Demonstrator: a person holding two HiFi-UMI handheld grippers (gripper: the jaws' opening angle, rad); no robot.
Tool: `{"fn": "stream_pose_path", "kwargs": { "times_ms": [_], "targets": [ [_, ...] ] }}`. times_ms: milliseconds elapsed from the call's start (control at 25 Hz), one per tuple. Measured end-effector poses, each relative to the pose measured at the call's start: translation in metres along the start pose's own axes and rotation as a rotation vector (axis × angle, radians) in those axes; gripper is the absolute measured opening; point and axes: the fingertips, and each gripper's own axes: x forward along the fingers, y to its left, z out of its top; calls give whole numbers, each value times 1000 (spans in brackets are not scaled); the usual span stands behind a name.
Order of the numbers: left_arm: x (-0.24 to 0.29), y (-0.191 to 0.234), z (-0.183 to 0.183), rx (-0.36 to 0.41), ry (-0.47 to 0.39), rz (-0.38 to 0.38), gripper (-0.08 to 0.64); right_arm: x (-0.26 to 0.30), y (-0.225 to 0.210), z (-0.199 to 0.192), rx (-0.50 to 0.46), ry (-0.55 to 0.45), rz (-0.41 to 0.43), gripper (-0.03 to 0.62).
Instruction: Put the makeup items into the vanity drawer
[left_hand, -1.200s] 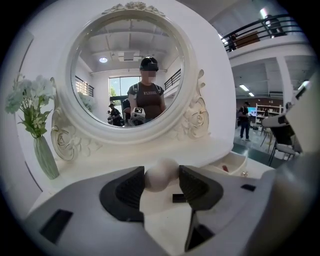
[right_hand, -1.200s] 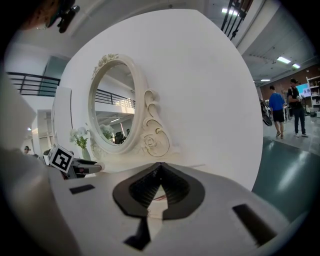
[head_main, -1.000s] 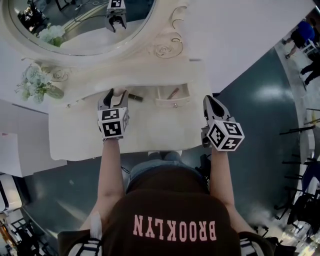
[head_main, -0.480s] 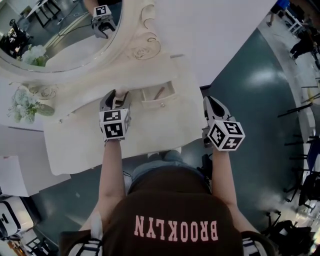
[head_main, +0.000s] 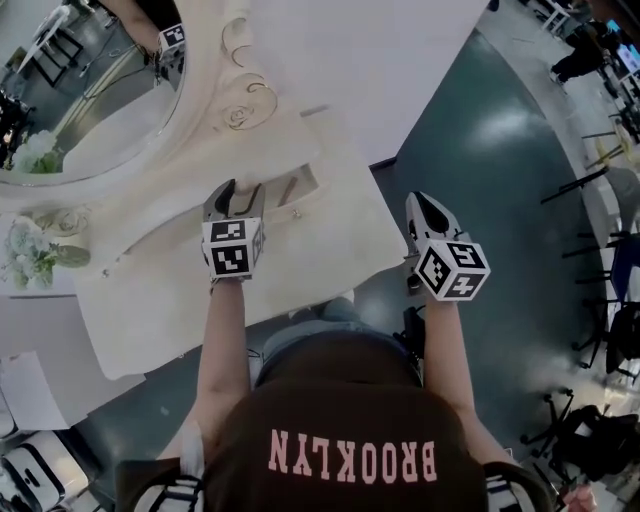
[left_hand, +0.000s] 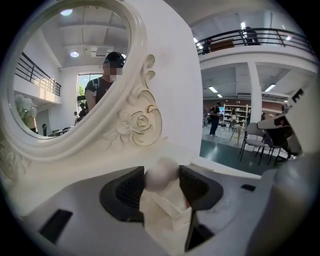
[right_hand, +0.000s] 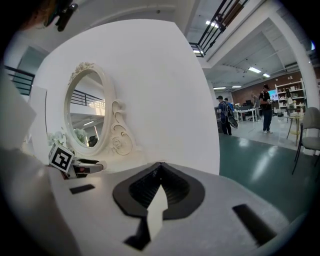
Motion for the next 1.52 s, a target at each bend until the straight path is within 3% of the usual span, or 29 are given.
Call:
{"fn": "stream_pose_path", "kwargs": {
  "times_ms": [640, 760, 1040, 1520],
  "targets": [
    [30, -47, -9, 10, 55, -140, 215, -9, -26, -6, 20, 22, -69, -3],
    [31, -46, -11, -5, 66, -149, 250, -7, -25, -7, 18, 26, -66, -2],
    [28, -34, -16, -22, 70, -121, 261, 4, -19, -6, 15, 31, -47, -2],
    [11, 22, -20, -75, 62, -9, 261, 36, 13, 5, -14, 33, 29, -2]
  ]
}}
